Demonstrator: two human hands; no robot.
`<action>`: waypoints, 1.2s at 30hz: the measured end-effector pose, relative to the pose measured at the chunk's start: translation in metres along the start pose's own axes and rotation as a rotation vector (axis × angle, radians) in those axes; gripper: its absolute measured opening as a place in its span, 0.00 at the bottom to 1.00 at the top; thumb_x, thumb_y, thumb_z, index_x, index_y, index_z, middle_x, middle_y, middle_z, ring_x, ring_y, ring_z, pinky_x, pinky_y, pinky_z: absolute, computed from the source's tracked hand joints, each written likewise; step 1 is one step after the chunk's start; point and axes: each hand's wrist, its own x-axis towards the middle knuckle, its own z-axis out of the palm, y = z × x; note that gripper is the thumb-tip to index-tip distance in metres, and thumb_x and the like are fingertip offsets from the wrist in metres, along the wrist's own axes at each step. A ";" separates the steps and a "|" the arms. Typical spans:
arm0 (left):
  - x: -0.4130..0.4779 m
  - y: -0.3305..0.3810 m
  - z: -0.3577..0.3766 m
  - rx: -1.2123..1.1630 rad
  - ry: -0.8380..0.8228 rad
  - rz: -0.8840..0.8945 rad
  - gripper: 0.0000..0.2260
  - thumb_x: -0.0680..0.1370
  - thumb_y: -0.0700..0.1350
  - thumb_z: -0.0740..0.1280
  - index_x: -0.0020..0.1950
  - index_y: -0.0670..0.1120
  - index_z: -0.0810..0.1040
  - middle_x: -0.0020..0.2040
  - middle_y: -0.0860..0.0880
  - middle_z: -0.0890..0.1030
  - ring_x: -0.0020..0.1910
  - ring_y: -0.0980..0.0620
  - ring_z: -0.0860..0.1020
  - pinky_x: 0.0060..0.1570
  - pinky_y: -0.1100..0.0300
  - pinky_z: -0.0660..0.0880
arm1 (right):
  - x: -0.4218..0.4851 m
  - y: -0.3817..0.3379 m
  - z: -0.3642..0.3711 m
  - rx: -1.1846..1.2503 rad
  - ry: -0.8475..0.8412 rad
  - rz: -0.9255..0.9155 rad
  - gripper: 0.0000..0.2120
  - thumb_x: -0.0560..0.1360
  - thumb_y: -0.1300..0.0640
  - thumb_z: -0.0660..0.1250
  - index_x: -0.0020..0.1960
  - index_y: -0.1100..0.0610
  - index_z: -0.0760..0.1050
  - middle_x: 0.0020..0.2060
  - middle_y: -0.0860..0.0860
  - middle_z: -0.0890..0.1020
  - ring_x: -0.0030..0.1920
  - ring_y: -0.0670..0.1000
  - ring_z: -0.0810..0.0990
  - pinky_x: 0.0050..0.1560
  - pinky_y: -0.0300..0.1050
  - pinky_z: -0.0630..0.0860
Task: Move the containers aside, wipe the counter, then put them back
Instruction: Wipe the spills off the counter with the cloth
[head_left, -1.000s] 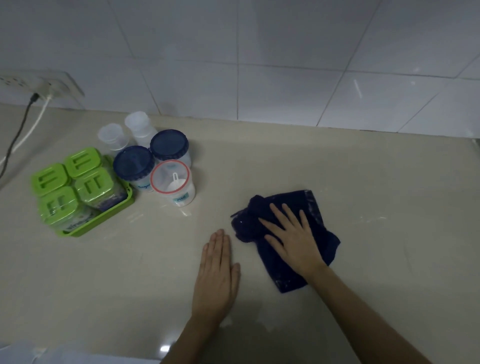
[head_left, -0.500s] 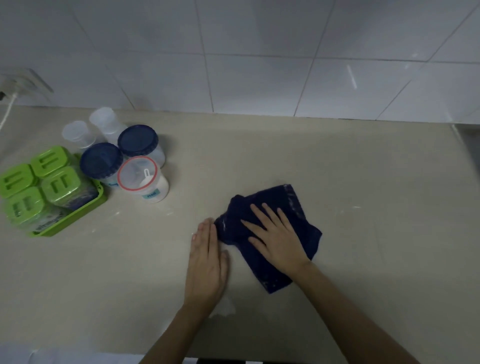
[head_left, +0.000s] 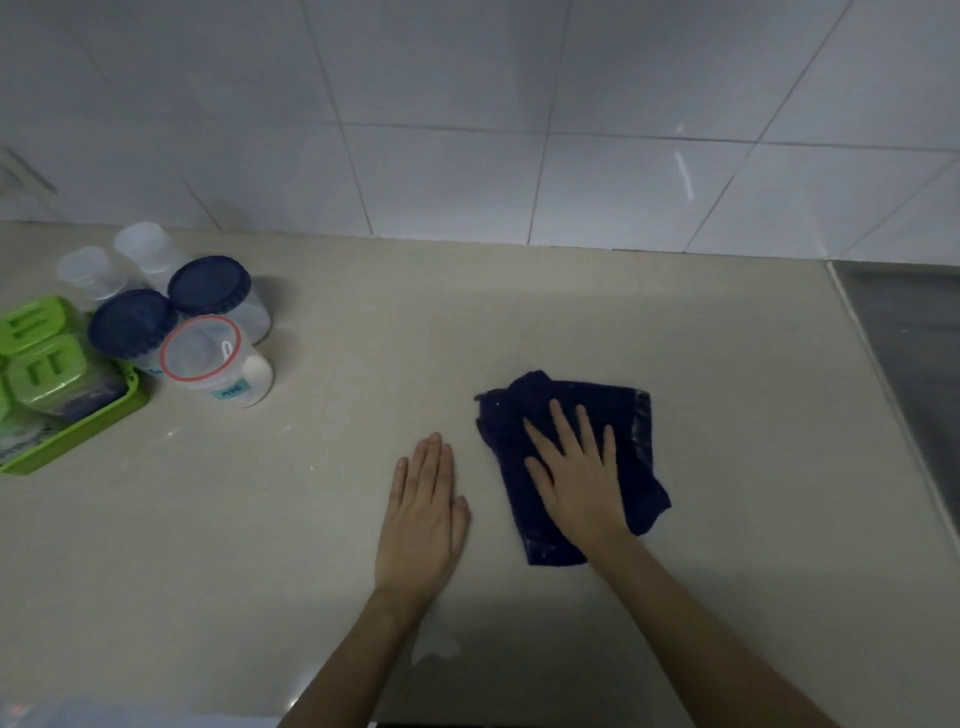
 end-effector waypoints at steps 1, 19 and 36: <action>-0.001 0.000 0.000 0.013 0.002 -0.004 0.25 0.80 0.48 0.49 0.76 0.39 0.55 0.77 0.42 0.56 0.77 0.47 0.54 0.74 0.50 0.49 | -0.001 0.019 -0.003 0.012 -0.023 -0.063 0.23 0.80 0.43 0.46 0.74 0.43 0.57 0.77 0.49 0.56 0.76 0.56 0.55 0.74 0.62 0.52; -0.001 0.004 -0.002 -0.045 0.024 -0.001 0.26 0.80 0.50 0.51 0.77 0.42 0.53 0.78 0.46 0.53 0.77 0.52 0.49 0.76 0.52 0.46 | -0.013 0.060 -0.009 0.056 -0.016 -0.309 0.21 0.80 0.43 0.50 0.73 0.43 0.61 0.76 0.49 0.58 0.75 0.54 0.57 0.74 0.56 0.51; -0.001 0.005 -0.001 -0.039 0.026 0.004 0.26 0.80 0.50 0.50 0.77 0.41 0.53 0.78 0.45 0.55 0.77 0.51 0.50 0.76 0.50 0.48 | -0.046 0.058 -0.005 0.008 -0.001 -0.233 0.23 0.78 0.38 0.50 0.73 0.40 0.59 0.77 0.50 0.56 0.76 0.58 0.55 0.73 0.64 0.53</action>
